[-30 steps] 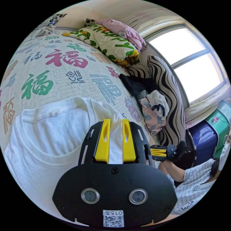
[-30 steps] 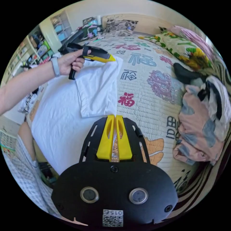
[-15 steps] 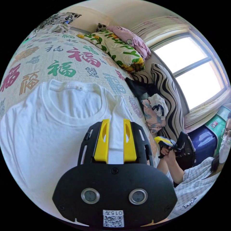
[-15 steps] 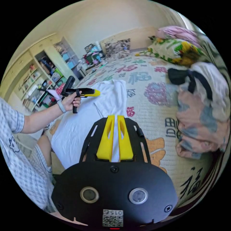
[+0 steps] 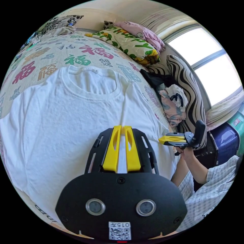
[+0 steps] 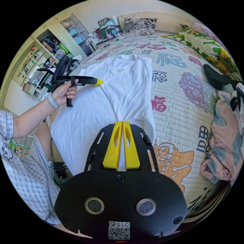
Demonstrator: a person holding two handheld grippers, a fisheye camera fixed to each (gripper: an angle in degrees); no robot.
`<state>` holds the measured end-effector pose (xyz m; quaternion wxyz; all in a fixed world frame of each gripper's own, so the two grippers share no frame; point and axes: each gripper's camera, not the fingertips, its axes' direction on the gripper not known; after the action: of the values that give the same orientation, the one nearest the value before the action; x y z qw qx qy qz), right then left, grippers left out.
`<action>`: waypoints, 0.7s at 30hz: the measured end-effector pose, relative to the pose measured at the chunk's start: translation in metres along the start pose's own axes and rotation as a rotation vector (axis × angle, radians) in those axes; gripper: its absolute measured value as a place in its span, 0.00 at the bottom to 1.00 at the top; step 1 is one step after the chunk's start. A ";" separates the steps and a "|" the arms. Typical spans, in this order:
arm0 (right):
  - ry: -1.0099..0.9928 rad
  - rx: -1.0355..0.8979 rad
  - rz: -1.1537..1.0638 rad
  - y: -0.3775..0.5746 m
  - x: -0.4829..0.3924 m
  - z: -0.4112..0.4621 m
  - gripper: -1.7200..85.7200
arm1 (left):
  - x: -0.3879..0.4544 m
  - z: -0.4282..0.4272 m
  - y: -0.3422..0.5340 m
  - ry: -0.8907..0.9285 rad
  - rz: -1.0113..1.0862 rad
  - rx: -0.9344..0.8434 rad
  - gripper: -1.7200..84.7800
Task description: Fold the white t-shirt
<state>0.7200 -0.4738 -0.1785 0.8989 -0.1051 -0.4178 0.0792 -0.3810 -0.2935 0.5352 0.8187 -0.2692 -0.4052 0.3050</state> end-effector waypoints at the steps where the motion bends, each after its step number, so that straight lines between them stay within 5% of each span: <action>1: -0.008 0.005 0.010 -0.001 0.001 0.003 0.02 | -0.001 -0.019 0.009 0.014 -0.025 0.020 0.07; 5: -0.033 0.054 0.040 -0.012 -0.004 0.004 0.02 | -0.002 -0.109 0.064 0.031 -0.085 0.201 0.09; 11: -0.129 0.144 -0.093 -0.073 -0.052 0.025 0.03 | -0.061 -0.267 0.202 -0.279 -0.442 0.492 0.11; 18: -0.219 0.064 -0.235 -0.195 -0.126 0.125 0.05 | -0.147 -0.319 0.256 -0.036 -0.647 0.598 0.14; 21: -0.229 -0.007 -0.256 -0.257 -0.154 0.174 0.08 | -0.157 -0.321 0.257 0.036 -0.659 0.592 0.07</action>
<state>0.5024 -0.7357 -0.1165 0.8480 -0.0442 -0.5276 -0.0260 -0.2642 -0.2966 0.1109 0.9210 0.1153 -0.3501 0.1261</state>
